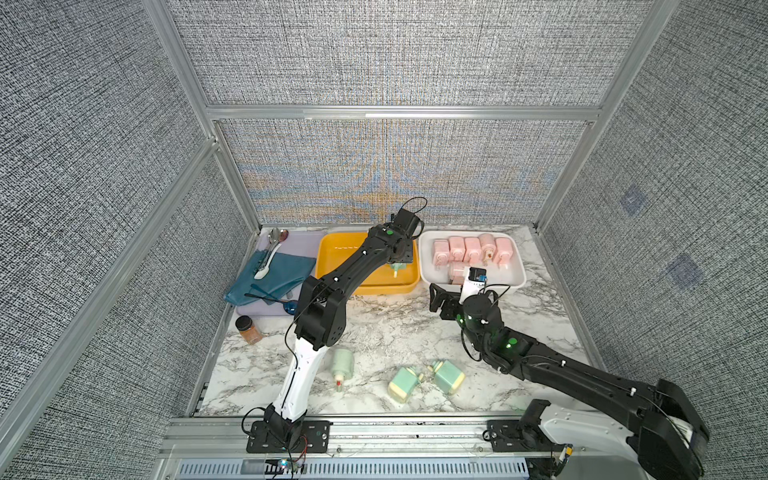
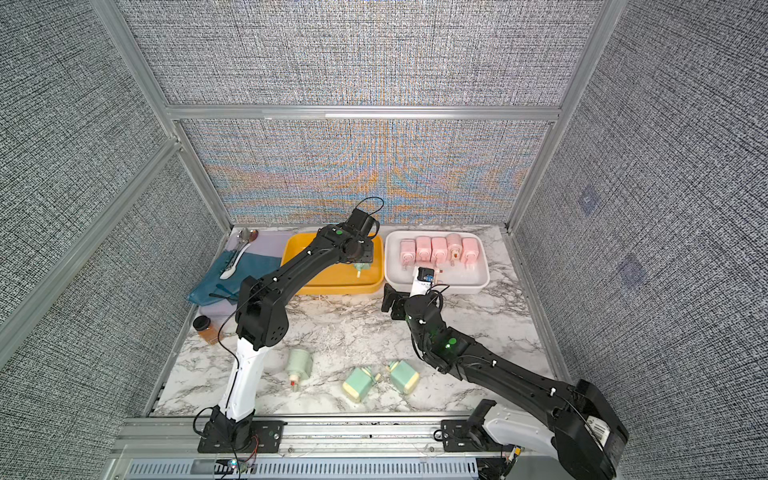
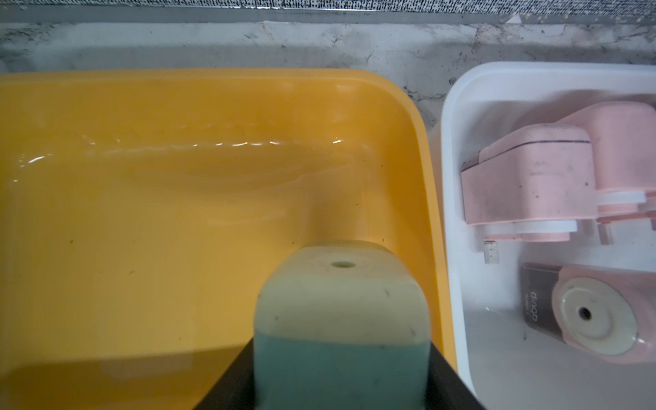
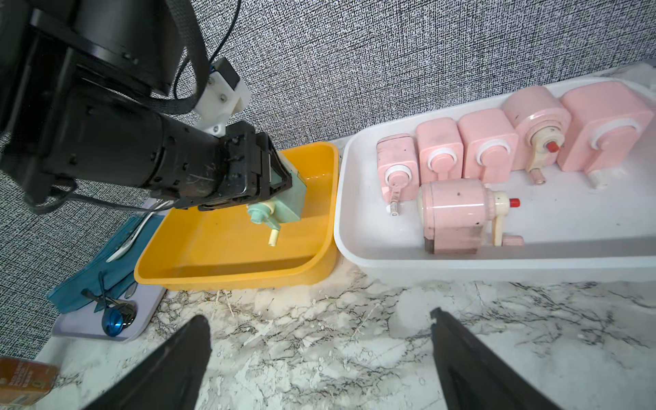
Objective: Place the pencil sharpeners by color into the storage box
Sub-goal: Place the pencil sharpener in the storage box.
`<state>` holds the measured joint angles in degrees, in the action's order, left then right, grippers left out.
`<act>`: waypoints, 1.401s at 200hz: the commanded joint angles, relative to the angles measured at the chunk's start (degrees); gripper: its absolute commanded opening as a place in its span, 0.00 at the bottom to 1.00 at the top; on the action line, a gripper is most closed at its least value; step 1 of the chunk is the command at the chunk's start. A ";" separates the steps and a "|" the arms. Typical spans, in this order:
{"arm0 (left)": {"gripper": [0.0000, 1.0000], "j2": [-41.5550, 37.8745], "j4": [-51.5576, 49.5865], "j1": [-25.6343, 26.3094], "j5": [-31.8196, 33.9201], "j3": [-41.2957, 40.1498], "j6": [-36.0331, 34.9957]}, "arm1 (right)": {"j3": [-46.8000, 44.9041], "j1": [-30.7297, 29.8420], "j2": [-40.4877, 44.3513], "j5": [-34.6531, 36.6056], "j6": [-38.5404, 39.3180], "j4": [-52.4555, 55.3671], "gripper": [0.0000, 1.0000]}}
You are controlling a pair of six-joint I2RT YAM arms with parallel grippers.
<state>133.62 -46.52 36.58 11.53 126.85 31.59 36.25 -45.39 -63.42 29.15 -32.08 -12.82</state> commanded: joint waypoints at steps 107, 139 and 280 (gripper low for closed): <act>0.10 11.17 -1.36 -0.89 -6.47 9.02 3.03 | -0.32 0.03 1.72 0.51 -1.94 3.57 0.99; 0.31 12.59 -1.40 -0.89 -6.79 9.77 2.80 | -0.22 0.03 1.89 0.48 -1.94 3.96 0.99; 0.73 12.89 -1.73 -0.80 -9.95 12.30 0.40 | 0.92 0.03 0.69 0.33 -1.66 4.53 0.99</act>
<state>147.52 -48.36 35.83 2.57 139.00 32.86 36.47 -45.34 -62.26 29.45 -33.89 -9.17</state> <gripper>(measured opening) 0.726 0.990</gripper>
